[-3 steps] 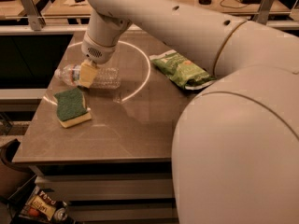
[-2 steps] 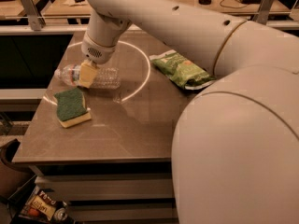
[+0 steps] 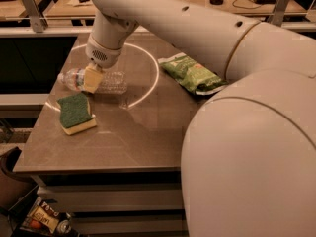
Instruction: Knock water bottle over
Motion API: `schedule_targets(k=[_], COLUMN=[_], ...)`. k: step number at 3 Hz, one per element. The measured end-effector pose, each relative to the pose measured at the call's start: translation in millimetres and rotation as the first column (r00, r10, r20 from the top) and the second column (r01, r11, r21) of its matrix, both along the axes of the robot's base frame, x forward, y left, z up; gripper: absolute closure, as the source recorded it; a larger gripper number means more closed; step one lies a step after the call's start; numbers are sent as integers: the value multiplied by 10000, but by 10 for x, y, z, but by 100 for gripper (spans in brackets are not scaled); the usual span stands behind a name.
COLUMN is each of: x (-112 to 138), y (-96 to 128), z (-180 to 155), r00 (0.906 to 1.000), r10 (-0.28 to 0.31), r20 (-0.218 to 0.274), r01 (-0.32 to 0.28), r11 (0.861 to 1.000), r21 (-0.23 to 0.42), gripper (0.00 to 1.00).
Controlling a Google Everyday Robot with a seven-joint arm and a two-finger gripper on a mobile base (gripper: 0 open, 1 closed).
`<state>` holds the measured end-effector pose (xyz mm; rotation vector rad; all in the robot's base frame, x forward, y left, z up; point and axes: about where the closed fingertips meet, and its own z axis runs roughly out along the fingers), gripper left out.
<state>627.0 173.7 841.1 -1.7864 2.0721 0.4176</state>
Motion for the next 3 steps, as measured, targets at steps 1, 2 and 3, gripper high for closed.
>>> schedule_targets(k=[1,2,3], x=[-7,-15,-15], y=[11,25,25], z=[-16,-35,-35], r00=[10000,10000,10000], r10=[23,51,51], r20=[-24,-53,-53], r01=[-23,-52,-52], r11=[10000,10000,10000], r21=[-15,-32,-32], gripper=[18,0,0])
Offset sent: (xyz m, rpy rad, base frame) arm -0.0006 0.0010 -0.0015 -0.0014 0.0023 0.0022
